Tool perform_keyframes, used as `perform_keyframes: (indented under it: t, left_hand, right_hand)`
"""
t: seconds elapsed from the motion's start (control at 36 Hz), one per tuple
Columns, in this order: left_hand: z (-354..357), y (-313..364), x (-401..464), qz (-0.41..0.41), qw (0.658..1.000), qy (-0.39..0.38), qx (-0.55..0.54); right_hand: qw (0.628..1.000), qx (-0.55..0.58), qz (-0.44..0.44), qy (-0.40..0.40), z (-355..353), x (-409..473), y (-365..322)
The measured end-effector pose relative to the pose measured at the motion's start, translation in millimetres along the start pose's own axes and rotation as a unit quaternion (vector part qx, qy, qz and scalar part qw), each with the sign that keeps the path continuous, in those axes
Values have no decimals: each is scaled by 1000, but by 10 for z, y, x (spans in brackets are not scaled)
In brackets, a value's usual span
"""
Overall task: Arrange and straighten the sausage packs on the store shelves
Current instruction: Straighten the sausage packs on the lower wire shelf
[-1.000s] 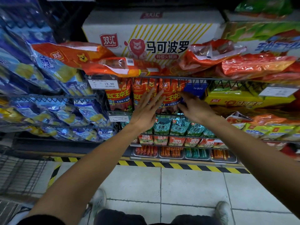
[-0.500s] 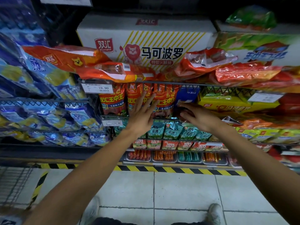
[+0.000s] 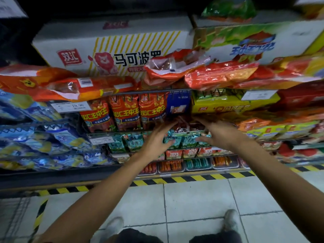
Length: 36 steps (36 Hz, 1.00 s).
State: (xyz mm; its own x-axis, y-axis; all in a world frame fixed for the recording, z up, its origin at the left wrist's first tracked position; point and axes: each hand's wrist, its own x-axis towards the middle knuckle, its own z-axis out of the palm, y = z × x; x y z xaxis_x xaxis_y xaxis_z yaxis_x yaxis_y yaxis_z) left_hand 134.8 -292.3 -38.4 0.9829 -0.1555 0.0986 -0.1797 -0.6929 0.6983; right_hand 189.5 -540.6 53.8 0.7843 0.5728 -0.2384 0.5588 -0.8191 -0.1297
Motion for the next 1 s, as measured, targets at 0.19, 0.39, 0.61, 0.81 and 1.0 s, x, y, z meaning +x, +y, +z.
perform_keyframes:
  t: [0.19, 0.39, 0.61, 0.81, 1.0]
  left_hand:
    - [7, 256, -10, -63, 996, 49, -36]
    - [14, 389, 13, -111, 988, 71, -79]
    - [6, 371, 90, -119, 957, 183, -192]
    - [-44, 311, 264, -109, 960, 180, -187]
    - [-55, 319, 432, -121, 963, 165, -178]
  right_hand:
    - [1000, -3, -21, 2, -30, 94, 58]
    - [996, 88, -7, 1, -119, 183, 84]
    - [947, 308, 12, 87, -121, 325, 77]
    - [931, 338, 39, 136, 3, 544, 124]
    - [948, 315, 12, 48, -79, 592, 238]
